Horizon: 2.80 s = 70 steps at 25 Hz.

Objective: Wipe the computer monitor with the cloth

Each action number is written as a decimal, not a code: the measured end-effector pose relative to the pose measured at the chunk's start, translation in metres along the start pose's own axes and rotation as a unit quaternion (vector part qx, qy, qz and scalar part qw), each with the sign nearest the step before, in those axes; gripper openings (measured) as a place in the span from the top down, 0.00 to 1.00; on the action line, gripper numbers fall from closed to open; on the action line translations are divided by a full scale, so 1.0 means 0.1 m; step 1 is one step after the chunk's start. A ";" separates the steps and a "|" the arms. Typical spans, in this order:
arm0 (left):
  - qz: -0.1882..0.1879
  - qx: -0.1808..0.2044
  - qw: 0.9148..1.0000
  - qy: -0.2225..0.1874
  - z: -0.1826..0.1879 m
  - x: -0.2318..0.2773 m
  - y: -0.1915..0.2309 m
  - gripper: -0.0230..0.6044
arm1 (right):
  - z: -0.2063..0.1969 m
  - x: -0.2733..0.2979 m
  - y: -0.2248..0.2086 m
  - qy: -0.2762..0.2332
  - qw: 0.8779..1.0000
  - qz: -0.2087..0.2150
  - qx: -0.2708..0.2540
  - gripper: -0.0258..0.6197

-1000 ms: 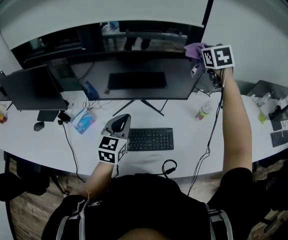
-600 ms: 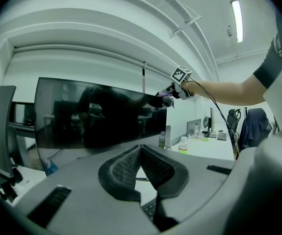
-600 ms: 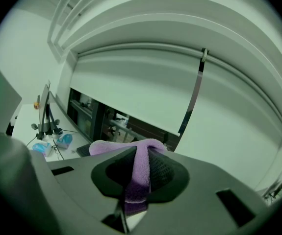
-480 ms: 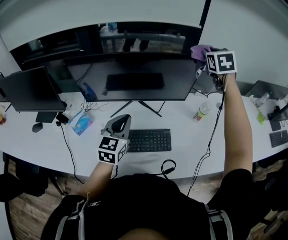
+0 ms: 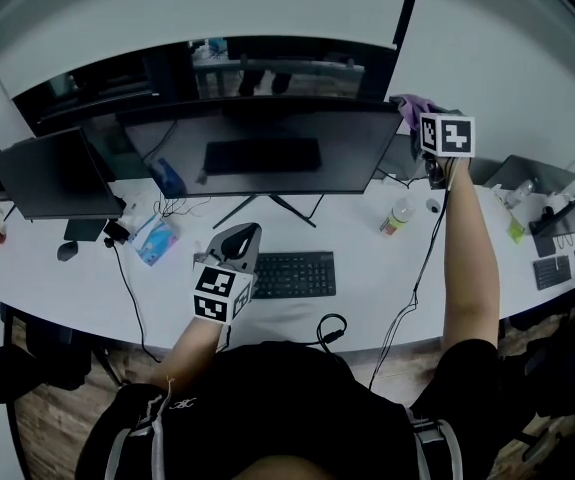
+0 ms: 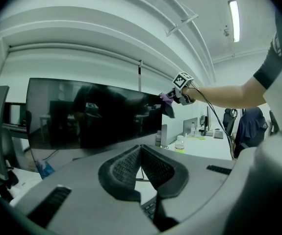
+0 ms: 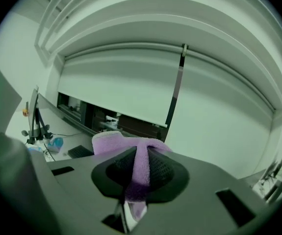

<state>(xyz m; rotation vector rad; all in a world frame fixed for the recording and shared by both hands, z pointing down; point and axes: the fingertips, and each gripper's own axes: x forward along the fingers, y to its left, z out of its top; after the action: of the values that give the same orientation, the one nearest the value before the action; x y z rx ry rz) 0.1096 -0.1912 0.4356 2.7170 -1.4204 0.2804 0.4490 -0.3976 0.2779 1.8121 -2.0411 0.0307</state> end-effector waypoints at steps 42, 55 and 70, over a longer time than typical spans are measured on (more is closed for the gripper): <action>-0.012 0.004 1.000 0.027 -0.16 0.17 0.00 0.94 | -0.98 0.42 0.29 -0.011 0.995 -0.033 0.097 0.85; -0.019 0.004 0.999 0.037 -0.21 0.28 -0.01 0.94 | -1.41 0.58 0.37 -0.009 0.983 -0.073 0.168 0.85; -0.014 -0.001 0.999 0.045 -0.28 0.30 0.09 0.94 | -2.01 0.82 0.52 0.031 0.970 -0.086 0.224 0.85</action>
<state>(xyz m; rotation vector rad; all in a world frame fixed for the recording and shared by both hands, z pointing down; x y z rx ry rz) 0.1155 -0.2170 0.4688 2.6823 -1.3584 0.3949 0.4510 -0.4101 0.5006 2.2140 -1.9355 0.5298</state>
